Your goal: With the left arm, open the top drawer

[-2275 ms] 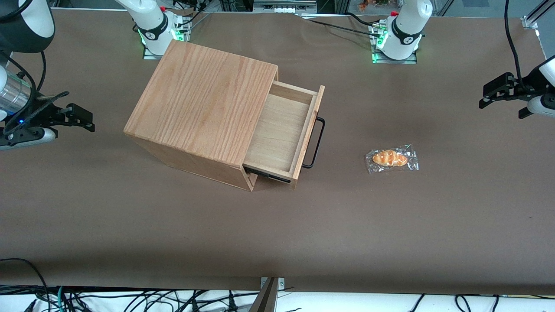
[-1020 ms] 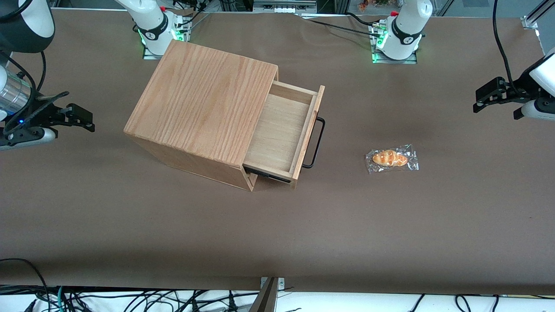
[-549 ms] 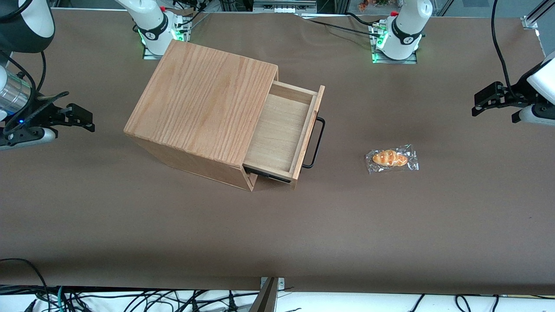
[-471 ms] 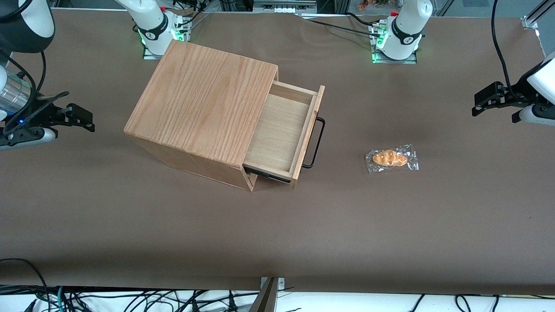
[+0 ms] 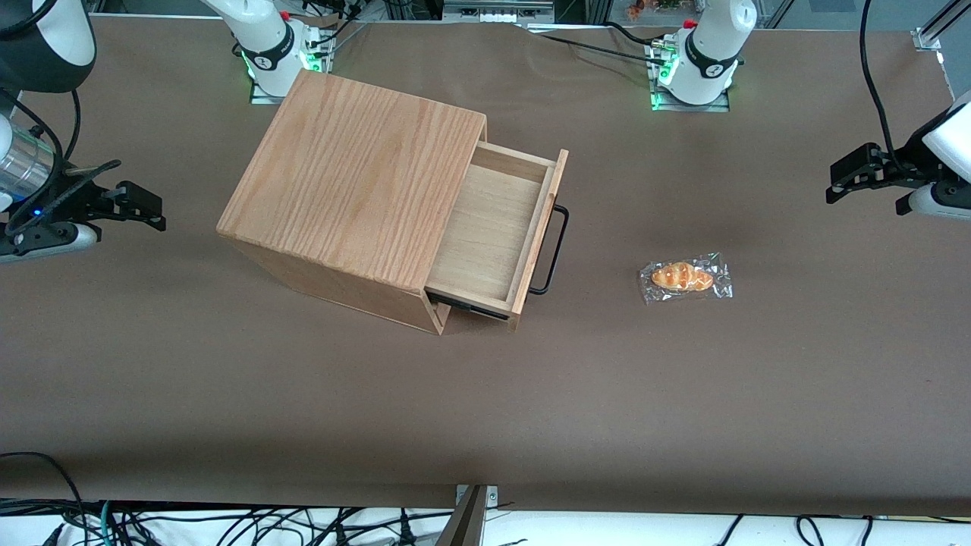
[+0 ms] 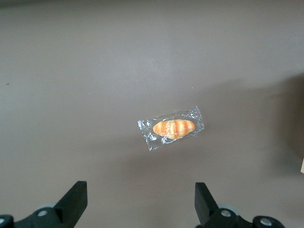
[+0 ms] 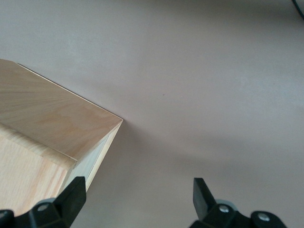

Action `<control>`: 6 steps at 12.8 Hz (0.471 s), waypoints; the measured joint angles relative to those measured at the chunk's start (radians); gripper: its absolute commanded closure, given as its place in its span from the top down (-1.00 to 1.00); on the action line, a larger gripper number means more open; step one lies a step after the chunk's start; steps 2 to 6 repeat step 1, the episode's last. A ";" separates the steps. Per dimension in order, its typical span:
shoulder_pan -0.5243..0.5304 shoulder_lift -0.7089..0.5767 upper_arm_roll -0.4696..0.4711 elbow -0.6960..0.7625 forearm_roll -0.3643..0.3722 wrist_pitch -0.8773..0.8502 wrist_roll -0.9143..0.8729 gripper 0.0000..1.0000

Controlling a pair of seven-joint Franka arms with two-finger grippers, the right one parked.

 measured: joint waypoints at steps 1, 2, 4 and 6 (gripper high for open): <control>0.001 0.000 0.000 0.000 0.000 0.000 0.000 1.00; 0.001 0.000 0.000 0.000 0.000 0.000 0.000 1.00; 0.001 0.000 0.000 0.000 0.000 0.000 0.000 1.00; 0.001 0.000 0.000 0.000 0.000 0.000 0.000 1.00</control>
